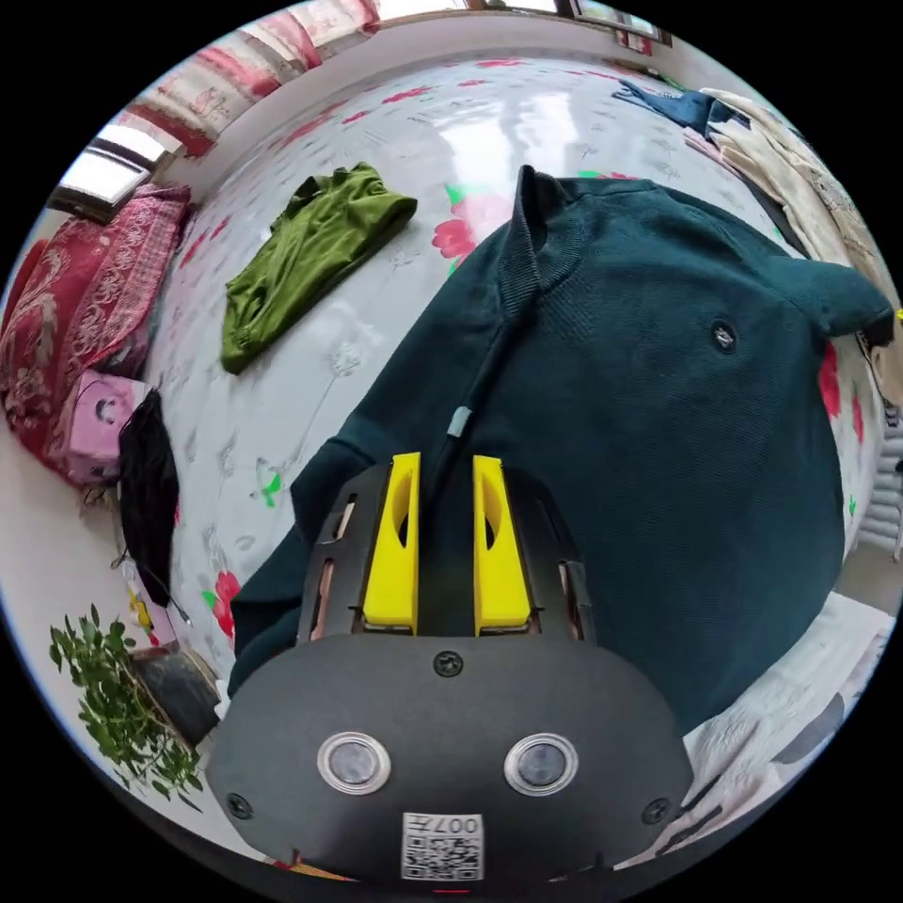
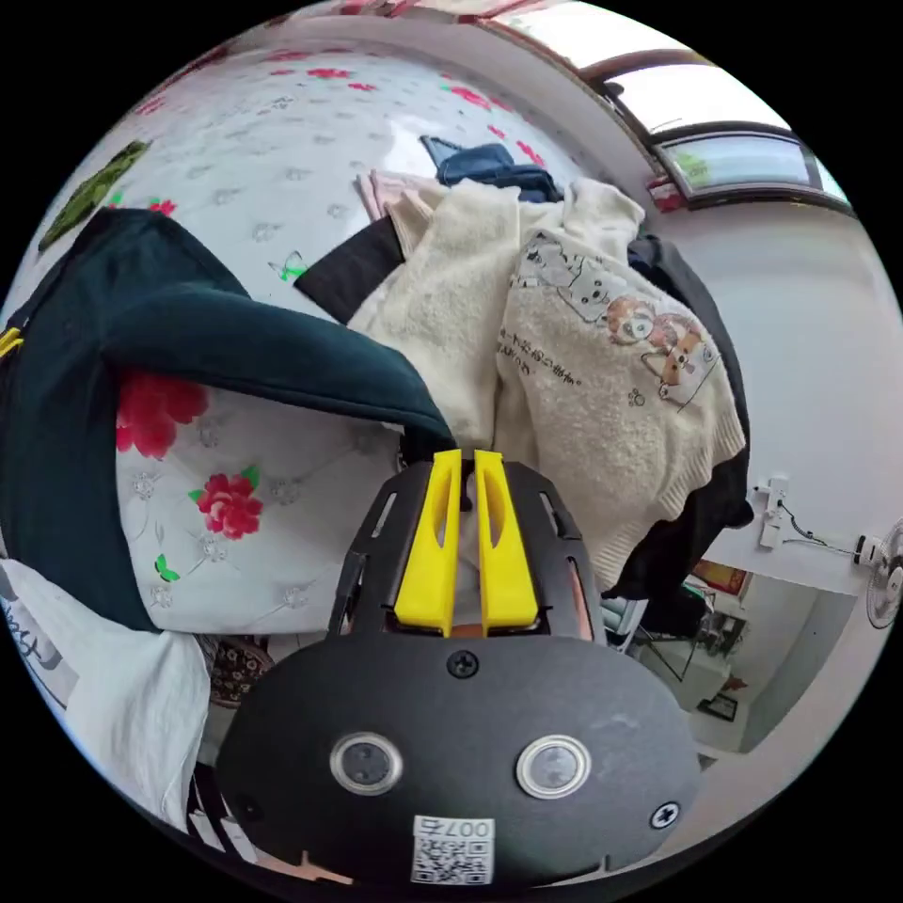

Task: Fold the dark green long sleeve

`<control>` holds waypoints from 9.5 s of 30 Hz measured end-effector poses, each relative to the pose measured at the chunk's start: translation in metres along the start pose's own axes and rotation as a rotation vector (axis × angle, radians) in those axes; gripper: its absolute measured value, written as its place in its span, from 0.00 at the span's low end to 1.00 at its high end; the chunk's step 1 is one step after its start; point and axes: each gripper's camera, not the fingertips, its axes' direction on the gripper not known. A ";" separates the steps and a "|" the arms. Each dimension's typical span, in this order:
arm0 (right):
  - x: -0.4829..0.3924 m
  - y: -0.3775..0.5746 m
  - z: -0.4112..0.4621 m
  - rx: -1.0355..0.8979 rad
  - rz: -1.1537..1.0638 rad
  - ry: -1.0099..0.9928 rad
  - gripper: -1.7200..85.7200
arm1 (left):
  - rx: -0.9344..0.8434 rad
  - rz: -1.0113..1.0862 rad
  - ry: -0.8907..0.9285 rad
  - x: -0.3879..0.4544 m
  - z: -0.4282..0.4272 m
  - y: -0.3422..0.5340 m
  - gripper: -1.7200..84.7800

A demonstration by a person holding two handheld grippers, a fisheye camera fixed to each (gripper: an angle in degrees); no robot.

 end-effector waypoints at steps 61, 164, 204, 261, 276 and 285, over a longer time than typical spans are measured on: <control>-0.076 -0.028 -0.046 0.555 -0.404 -0.725 0.02 | 0.867 -0.041 0.660 -0.110 -0.242 0.200 0.04; -0.182 0.108 0.006 0.417 -0.526 -0.806 0.12 | -0.017 -0.550 0.534 0.006 0.030 0.428 0.16; -0.037 -0.070 0.038 0.429 -0.051 -1.325 0.10 | 0.396 -0.944 0.864 -0.228 -0.020 0.255 0.11; -0.225 -0.071 -0.095 0.397 -0.909 -1.190 0.12 | 0.313 -1.120 1.047 -0.160 -0.029 0.305 0.19; -0.168 -0.254 0.044 0.041 -0.273 -1.595 0.13 | 0.219 -1.179 1.195 -0.180 0.021 0.272 0.15; -0.140 -0.215 0.007 0.110 -0.245 -2.088 0.07 | 0.471 -0.925 1.234 -0.253 -0.048 0.220 0.05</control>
